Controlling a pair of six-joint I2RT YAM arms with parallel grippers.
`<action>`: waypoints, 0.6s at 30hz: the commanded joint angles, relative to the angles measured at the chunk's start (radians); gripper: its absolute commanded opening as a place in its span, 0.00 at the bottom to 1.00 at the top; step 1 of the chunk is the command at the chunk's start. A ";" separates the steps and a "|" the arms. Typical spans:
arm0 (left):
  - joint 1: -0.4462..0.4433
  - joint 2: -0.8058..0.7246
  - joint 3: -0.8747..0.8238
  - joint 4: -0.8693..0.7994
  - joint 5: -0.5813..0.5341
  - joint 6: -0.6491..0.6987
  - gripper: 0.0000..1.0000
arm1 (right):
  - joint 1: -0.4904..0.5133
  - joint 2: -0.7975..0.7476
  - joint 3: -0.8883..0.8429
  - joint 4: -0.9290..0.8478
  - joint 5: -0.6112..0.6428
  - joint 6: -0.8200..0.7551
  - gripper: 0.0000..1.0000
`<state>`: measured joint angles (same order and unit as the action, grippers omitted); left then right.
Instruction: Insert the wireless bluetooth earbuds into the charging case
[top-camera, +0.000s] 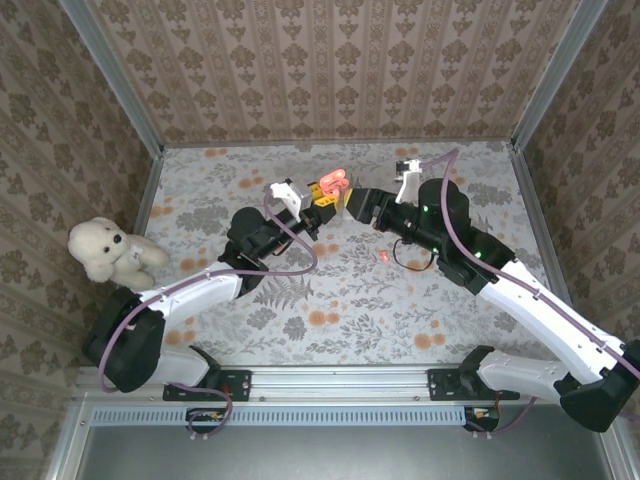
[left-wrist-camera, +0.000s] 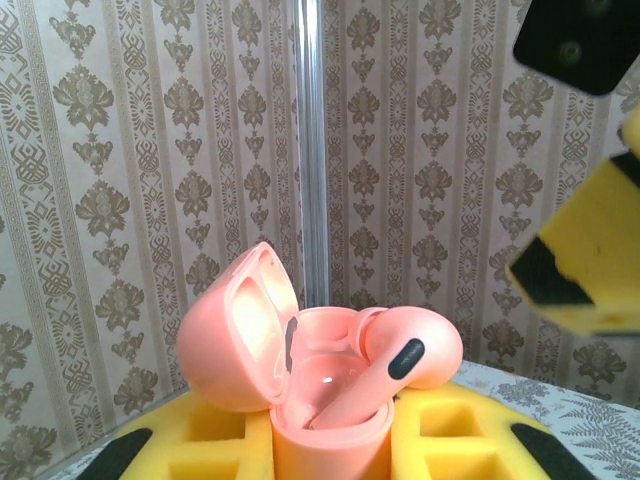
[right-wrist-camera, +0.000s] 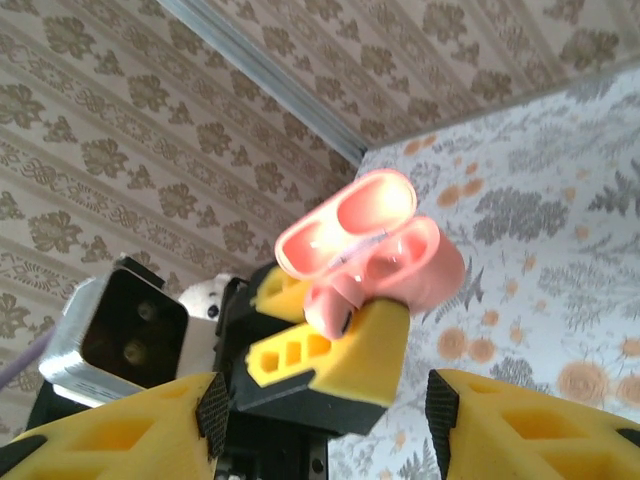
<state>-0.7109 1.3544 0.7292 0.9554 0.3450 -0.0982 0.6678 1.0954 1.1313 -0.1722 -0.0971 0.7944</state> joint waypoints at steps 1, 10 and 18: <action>0.010 -0.009 -0.011 0.057 0.023 -0.022 0.00 | 0.016 0.017 -0.004 0.034 -0.055 0.049 0.57; 0.009 -0.006 -0.014 0.065 0.028 -0.028 0.00 | 0.049 0.071 0.031 0.056 -0.061 0.048 0.57; 0.010 -0.003 -0.021 0.070 0.032 -0.032 0.00 | 0.056 0.093 0.063 0.055 -0.059 0.036 0.56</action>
<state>-0.7109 1.3548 0.7181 0.9783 0.3561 -0.1127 0.7185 1.1893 1.1496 -0.1543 -0.1402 0.8341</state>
